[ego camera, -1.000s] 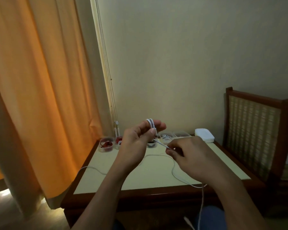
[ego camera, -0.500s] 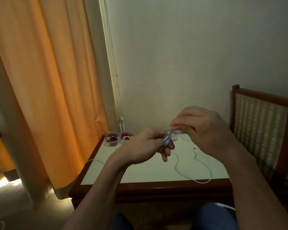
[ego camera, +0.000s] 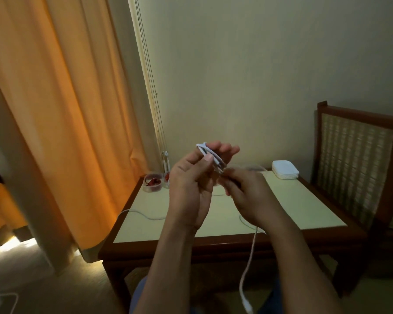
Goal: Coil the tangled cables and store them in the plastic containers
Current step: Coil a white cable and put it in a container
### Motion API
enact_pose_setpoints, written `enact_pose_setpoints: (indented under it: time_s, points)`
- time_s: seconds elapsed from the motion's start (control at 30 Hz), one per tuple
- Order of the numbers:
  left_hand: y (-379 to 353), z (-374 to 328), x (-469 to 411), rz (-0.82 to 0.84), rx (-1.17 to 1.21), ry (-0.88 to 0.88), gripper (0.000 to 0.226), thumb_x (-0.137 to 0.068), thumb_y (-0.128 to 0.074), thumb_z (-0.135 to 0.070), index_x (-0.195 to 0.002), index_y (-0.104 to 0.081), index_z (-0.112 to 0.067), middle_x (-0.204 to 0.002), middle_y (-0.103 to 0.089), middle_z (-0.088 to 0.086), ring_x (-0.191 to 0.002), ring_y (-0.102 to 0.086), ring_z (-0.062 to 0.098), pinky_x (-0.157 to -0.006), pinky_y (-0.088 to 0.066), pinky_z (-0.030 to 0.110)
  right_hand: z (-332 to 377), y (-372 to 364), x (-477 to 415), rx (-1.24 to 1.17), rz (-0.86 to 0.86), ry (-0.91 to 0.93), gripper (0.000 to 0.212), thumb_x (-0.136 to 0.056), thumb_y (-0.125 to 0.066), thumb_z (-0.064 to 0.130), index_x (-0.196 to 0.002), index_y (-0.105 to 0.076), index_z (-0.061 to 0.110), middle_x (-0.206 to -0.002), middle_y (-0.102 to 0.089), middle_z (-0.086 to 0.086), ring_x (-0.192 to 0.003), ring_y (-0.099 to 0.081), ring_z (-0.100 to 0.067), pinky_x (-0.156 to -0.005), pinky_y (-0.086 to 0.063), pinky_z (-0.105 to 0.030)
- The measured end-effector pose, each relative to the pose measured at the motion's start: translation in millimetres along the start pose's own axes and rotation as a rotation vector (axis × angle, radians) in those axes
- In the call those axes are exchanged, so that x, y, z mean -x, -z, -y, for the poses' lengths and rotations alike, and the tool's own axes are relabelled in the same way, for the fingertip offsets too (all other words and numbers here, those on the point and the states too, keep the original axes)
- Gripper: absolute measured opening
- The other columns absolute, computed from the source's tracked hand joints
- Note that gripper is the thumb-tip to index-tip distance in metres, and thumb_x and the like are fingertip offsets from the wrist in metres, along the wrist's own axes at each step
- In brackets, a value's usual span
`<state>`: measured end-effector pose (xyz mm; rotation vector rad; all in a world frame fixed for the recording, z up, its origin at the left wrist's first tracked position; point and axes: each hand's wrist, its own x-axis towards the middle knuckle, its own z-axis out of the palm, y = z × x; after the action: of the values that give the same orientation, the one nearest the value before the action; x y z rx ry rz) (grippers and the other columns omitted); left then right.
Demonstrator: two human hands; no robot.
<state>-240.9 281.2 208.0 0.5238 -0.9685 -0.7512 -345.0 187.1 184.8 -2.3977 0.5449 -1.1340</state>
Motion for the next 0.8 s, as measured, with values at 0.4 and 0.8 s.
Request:
enact_pose_setpoints:
  time_s: [0.4, 0.8]
  points:
    - [23.9, 25.3, 28.9, -0.038, -1.081, 0.023, 0.024, -0.101, -0.053, -0.006, -0.096, -0.074, -0.017, -0.092, -0.076, -0.009, -0.088, -0.070, 0.016, -0.077, -0.057, 0.034, -3.9, 45.3, 41.8, 0.278, -0.130, 0.101, 0.009, -0.091, -0.072, 0.028, -0.097, -0.078, 0.026, -0.089, -0.065, 0.016, -0.079, -0.057, -0.003, -0.071, -0.050, -0.027]
    - [21.0, 16.9, 36.5, 0.395, -0.515, 0.380, 0.025, -0.073, -0.041, -0.003, -0.077, -0.065, -0.006, -0.069, -0.054, 0.020, -0.060, -0.057, 0.030, -0.075, -0.054, 0.043, -13.4, 30.4, 35.9, -0.034, -0.384, 0.251, 0.017, -0.087, -0.075, 0.021, -0.102, -0.080, 0.014, -0.088, -0.072, 0.010, -0.081, -0.066, 0.000, -0.073, -0.050, -0.017]
